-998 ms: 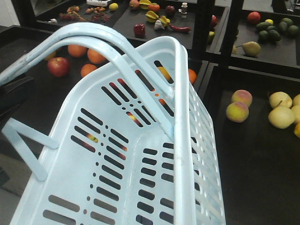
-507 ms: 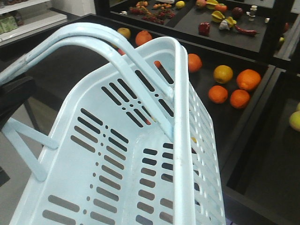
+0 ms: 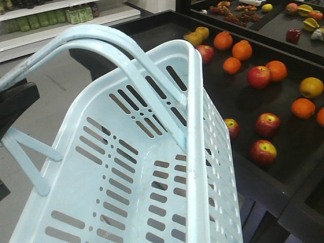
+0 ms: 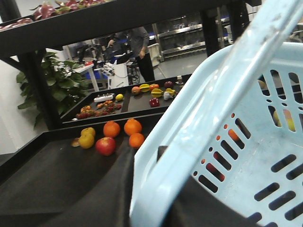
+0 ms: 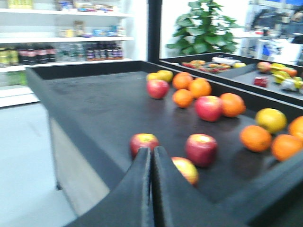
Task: Pick three apples into basket with both arms
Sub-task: 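Drive the base away from the fruit table carrying the raised basket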
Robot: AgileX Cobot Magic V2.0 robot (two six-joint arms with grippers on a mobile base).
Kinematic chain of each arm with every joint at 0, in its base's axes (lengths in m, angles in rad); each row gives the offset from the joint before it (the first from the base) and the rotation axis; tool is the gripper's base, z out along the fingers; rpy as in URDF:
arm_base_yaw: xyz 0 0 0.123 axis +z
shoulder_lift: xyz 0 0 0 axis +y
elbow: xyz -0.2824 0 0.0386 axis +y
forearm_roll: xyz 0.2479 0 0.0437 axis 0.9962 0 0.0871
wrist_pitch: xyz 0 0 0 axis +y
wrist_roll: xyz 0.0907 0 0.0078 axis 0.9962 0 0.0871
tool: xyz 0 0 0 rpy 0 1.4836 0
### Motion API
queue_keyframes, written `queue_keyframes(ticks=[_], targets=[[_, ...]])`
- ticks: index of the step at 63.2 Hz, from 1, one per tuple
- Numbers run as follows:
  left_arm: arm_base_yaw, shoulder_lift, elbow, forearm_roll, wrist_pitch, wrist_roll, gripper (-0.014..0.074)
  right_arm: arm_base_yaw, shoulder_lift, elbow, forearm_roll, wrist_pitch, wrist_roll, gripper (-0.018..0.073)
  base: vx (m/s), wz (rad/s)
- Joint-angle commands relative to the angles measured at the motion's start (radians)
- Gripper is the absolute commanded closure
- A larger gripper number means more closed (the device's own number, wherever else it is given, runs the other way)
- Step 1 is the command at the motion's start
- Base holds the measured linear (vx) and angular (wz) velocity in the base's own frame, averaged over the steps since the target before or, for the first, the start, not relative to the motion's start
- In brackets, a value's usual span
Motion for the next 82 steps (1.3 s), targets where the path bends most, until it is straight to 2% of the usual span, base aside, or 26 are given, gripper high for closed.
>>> queue_keyframes(ticks=[1, 82], targets=[[-0.004, -0.001, -0.029, 0.019, 0.031, -0.024, 0.0602, -0.005, -0.012, 0.014, -0.009, -0.071, -0.007, 0.0568, -0.12, 0.46], [-0.004, -0.001, -0.029, 0.019, 0.031, -0.024, 0.0602, -0.005, -0.012, 0.014, -0.009, -0.071, -0.007, 0.0568, -0.09, 0.35]])
